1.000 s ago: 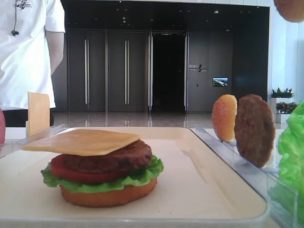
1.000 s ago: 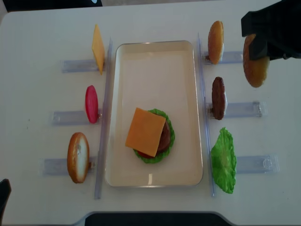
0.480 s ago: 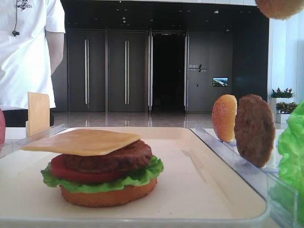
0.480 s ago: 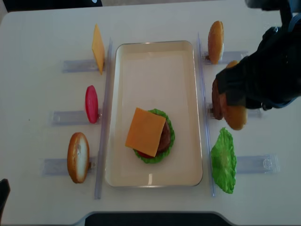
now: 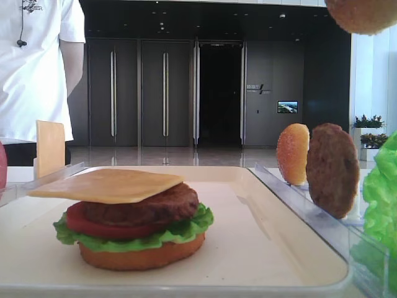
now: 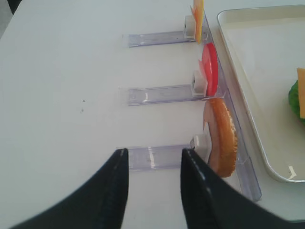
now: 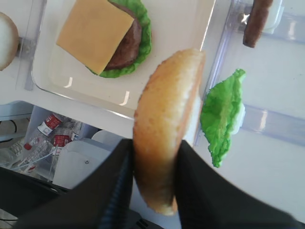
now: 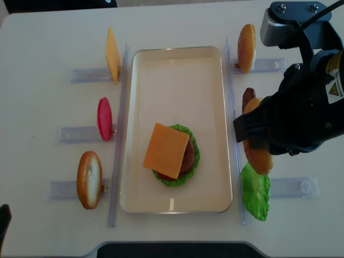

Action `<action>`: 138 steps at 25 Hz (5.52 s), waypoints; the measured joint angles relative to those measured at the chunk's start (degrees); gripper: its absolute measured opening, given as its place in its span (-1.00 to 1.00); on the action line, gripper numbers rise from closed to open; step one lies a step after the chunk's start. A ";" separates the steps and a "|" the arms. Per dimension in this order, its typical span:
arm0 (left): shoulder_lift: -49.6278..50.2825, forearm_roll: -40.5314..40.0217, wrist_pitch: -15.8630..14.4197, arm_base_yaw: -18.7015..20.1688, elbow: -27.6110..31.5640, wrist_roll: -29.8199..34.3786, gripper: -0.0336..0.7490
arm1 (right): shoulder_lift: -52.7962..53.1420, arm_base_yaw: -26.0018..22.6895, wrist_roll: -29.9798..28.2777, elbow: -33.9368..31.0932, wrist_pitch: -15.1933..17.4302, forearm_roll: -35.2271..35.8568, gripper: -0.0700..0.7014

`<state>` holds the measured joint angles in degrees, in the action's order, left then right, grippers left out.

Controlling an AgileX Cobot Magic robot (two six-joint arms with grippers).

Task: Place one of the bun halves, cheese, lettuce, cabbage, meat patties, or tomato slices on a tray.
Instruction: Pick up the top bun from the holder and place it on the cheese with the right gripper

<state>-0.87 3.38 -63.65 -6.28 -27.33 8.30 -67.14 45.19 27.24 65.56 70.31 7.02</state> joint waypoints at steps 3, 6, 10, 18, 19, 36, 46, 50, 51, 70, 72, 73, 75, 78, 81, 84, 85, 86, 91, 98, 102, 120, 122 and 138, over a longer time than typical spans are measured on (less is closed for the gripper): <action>0.00 0.00 0.00 0.00 0.00 0.00 -0.20 | 0.00 0.00 -1.66 -0.14 0.00 1.01 -0.25; 0.00 0.05 0.00 0.00 0.00 0.00 -0.25 | 0.00 0.00 -6.04 -1.85 -0.93 5.98 -0.25; 0.00 0.05 0.00 0.00 0.00 0.00 -0.33 | 0.00 0.04 -10.17 -6.17 -6.64 10.88 -0.25; 0.00 0.05 0.00 0.00 0.00 0.00 -0.35 | -1.06 0.04 -18.20 -9.14 -14.47 18.68 -0.25; 0.00 0.05 0.00 0.00 0.00 0.00 -0.35 | -1.66 0.04 -19.56 -9.14 -14.99 19.76 -0.25; 0.00 0.05 0.00 0.00 0.00 0.00 -0.35 | -8.79 -7.06 -44.78 -9.14 -15.53 43.53 -0.25; 0.00 0.05 0.00 0.00 0.00 0.00 -0.35 | -13.09 -14.91 -63.09 -11.66 -10.83 59.16 -0.25; 0.00 0.05 0.00 0.00 0.00 0.00 -0.35 | -18.30 -15.53 -69.55 -11.98 -8.93 65.28 -0.25; 0.00 0.05 0.00 0.00 0.00 0.00 -0.35 | -19.49 -15.53 -71.00 -11.98 -8.54 66.36 -0.25; 0.00 0.05 0.00 0.00 0.00 0.00 -0.35 | -29.83 -18.89 -86.22 -11.98 -2.99 76.31 -0.25; 0.00 0.05 0.00 0.00 0.00 0.00 -0.35 | -29.94 -18.94 -87.02 -11.98 -2.74 76.43 -0.25; 0.00 0.05 0.00 0.00 0.00 0.00 -0.35 | -30.00 -18.94 -87.31 -11.98 -2.63 76.43 -0.25; 0.00 0.05 0.00 0.00 0.00 0.00 -0.35 | -30.05 -18.94 -88.15 -11.98 -2.57 76.43 -0.25; 0.00 0.05 0.00 0.00 0.00 0.00 -0.35 | -30.31 -18.94 -88.47 -11.98 -2.38 76.43 -0.25; 0.00 0.05 0.00 0.00 0.00 0.00 -0.35 | -31.89 -18.94 -88.74 -11.98 -1.59 76.53 -0.25; 0.00 0.05 0.00 0.00 0.00 0.00 -0.35 | -32.83 -18.94 -90.27 -11.98 -1.53 76.63 -0.25; 0.00 0.05 0.00 0.00 0.00 0.00 -0.35 | -32.84 -19.07 -90.70 -11.98 -1.53 76.70 -0.25; 0.00 0.05 0.00 0.00 0.00 0.00 -0.35 | -32.90 -19.25 -91.06 -11.98 -1.47 76.75 -0.25; 0.00 0.05 0.00 0.00 0.00 0.00 -0.35 | -34.92 -21.78 -91.44 -11.98 -1.18 77.31 -0.25; 0.00 0.05 0.00 0.00 0.00 0.00 -0.35 | -38.28 -22.39 -92.97 -11.98 -1.36 78.00 -0.25; 0.00 0.05 0.00 0.00 0.00 0.00 -0.35 | -39.39 -22.39 -93.23 -11.98 -1.36 78.19 -0.25; 0.00 0.05 0.00 0.00 0.00 0.00 -0.35 | -40.15 -22.39 -93.64 -11.98 -1.31 79.42 -0.25; 0.00 0.05 0.00 0.00 0.00 0.00 -0.35 | -40.15 -22.39 -93.64 -11.98 -1.31 79.42 -0.25; 0.00 0.05 0.00 0.00 0.00 0.00 -0.35 | -40.15 -22.27 -92.63 -11.98 -1.31 79.88 -0.25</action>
<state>-0.87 3.43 -63.65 -6.28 -27.33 8.30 -107.29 22.92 -65.38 53.57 69.00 86.91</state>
